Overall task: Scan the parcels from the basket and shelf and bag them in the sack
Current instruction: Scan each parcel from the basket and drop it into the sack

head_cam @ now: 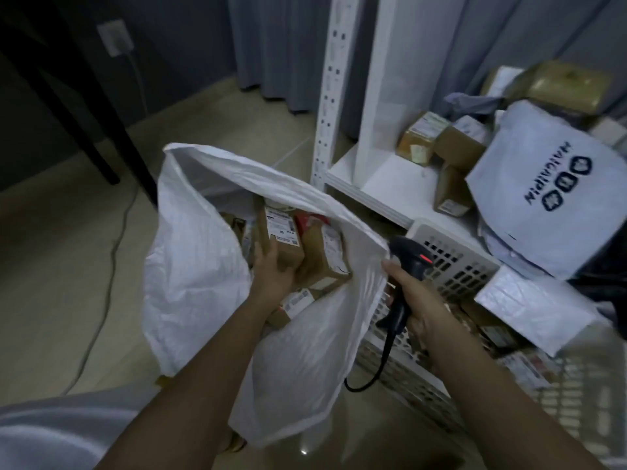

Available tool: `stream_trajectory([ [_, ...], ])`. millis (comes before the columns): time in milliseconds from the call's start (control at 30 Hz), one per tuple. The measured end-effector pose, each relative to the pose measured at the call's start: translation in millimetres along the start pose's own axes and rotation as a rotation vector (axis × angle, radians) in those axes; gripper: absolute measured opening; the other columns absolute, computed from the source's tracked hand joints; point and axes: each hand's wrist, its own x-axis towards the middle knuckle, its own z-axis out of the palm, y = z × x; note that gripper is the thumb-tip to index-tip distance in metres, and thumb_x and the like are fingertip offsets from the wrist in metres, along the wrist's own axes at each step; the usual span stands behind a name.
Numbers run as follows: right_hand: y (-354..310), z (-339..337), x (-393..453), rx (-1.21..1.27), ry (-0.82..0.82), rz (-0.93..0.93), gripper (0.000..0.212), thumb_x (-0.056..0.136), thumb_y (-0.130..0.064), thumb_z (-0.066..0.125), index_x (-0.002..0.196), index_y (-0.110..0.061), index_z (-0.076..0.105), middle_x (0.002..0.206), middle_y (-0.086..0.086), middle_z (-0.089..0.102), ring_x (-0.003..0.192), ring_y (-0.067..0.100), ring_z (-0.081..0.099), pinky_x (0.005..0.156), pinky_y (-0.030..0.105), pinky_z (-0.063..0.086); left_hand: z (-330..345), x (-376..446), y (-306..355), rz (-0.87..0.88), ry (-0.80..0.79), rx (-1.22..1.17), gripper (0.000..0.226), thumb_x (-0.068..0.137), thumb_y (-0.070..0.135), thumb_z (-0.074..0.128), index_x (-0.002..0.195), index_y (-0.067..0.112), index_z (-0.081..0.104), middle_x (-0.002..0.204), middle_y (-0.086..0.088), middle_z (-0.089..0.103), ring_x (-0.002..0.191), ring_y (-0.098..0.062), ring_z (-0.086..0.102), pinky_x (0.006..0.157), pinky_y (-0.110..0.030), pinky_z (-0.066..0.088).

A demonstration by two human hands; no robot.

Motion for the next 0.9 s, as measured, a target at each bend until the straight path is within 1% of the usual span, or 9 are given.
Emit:
stream_trajectory([
  [100, 7.0, -34.7, -19.9, 0.024, 0.047, 0.014, 0.028, 0.077, -0.026, 0.08, 0.097, -0.012, 0.066, 0.077, 0.005, 0.064, 0.062, 0.015, 0.058, 0.054, 0.029, 0.047, 10.2, -36.0, 22.8, 0.052, 0.001, -0.051, 0.054, 0.089, 0.016, 0.059, 0.14, 0.01, 0.044, 0.144, -0.014, 0.042, 0.131, -0.03, 0.043, 0.11, -0.047, 0.036],
  [200, 12.5, -83.2, -38.1, 0.049, 0.073, 0.037, 0.04, 0.068, -0.03, 0.086, 0.094, -0.008, 0.065, 0.075, 0.009, 0.063, 0.059, 0.02, 0.055, 0.056, 0.032, 0.045, 32.9, -69.6, 49.8, 0.153, 0.219, 0.049, 0.021, 0.086, 0.009, 0.054, 0.105, 0.005, 0.063, 0.107, -0.016, 0.062, 0.103, -0.034, 0.059, 0.089, -0.045, 0.048],
  [300, 9.4, -132.7, -53.7, 0.051, 0.18, 0.009, 0.018, 0.084, -0.018, 0.074, 0.096, -0.009, 0.063, 0.079, 0.007, 0.065, 0.065, 0.018, 0.059, 0.057, 0.032, 0.046, 64.7, -98.3, 82.1, 0.325, 0.266, -0.021, 0.017, 0.087, 0.001, 0.05, 0.099, 0.008, 0.06, 0.102, -0.011, 0.056, 0.093, -0.028, 0.056, 0.08, -0.04, 0.049],
  [400, 4.5, -180.3, -61.7, 0.053, 0.279, -0.033, 0.014, 0.086, -0.015, 0.071, 0.093, -0.008, 0.06, 0.067, 0.005, 0.058, 0.054, 0.017, 0.053, 0.054, 0.03, 0.043, 102.6, -118.9, 116.6, 0.462, 0.176, -0.04, 0.028, 0.09, -0.007, 0.045, 0.102, 0.015, 0.056, 0.104, -0.006, 0.051, 0.092, -0.02, 0.051, 0.077, -0.025, 0.042],
  [467, 0.6, -208.7, -63.9, 0.038, 0.327, -0.072, 0.019, 0.083, -0.015, 0.073, 0.095, -0.006, 0.063, 0.064, 0.005, 0.057, 0.054, 0.018, 0.051, 0.055, 0.032, 0.043, 130.6, -123.3, 132.4, 0.511, 0.08, -0.009, 0.028, 0.092, -0.004, 0.044, 0.107, 0.017, 0.056, 0.105, -0.001, 0.046, 0.094, -0.018, 0.05, 0.078, -0.027, 0.042],
  [533, -5.6, -235.4, -62.1, 0.031, 0.377, -0.089, 0.02, 0.083, -0.013, 0.074, 0.099, -0.008, 0.065, 0.068, 0.005, 0.058, 0.056, 0.017, 0.052, 0.054, 0.031, 0.043, 162.4, -121.8, 144.1, 0.481, -0.012, 0.032, 0.024, 0.096, 0.001, 0.043, 0.112, 0.01, 0.058, 0.102, 0.002, 0.043, 0.093, -0.024, 0.052, 0.076, -0.034, 0.046],
  [667, -24.5, -277.8, -49.9, 0.086, 0.419, -0.116, 0.012, 0.084, -0.009, 0.071, 0.088, -0.014, 0.06, 0.066, 0.008, 0.054, 0.05, 0.018, 0.05, 0.05, 0.029, 0.042, 225.2, -117.6, 164.9, 0.319, -0.214, 0.051, 0.026, 0.095, 0.005, 0.046, 0.119, 0.012, 0.055, 0.113, -0.005, 0.053, 0.092, -0.017, 0.052, 0.067, -0.015, 0.042],
  [767, -31.3, -297.2, -36.0, 0.155, 0.448, -0.137, 0.014, 0.085, -0.007, 0.069, 0.092, -0.011, 0.058, 0.071, 0.007, 0.057, 0.053, 0.015, 0.052, 0.051, 0.029, 0.043, 272.6, -104.2, 175.5, 0.133, -0.373, 0.055, 0.031, 0.098, 0.011, 0.046, 0.129, 0.011, 0.05, 0.13, -0.01, 0.05, 0.1, -0.023, 0.054, 0.076, -0.032, 0.047],
  [900, -35.0, -304.3, -16.7, 0.254, 0.397, -0.102, 0.016, 0.085, -0.01, 0.069, 0.096, -0.011, 0.058, 0.076, 0.004, 0.059, 0.055, 0.011, 0.054, 0.045, 0.024, 0.042, 327.0, -81.3, 186.9, -0.024, -0.509, 0.11, 0.057, 0.098, 0.024, 0.052, 0.149, 0.014, 0.03, 0.148, -0.002, 0.037, 0.125, -0.024, 0.046, 0.094, -0.032, 0.044],
])
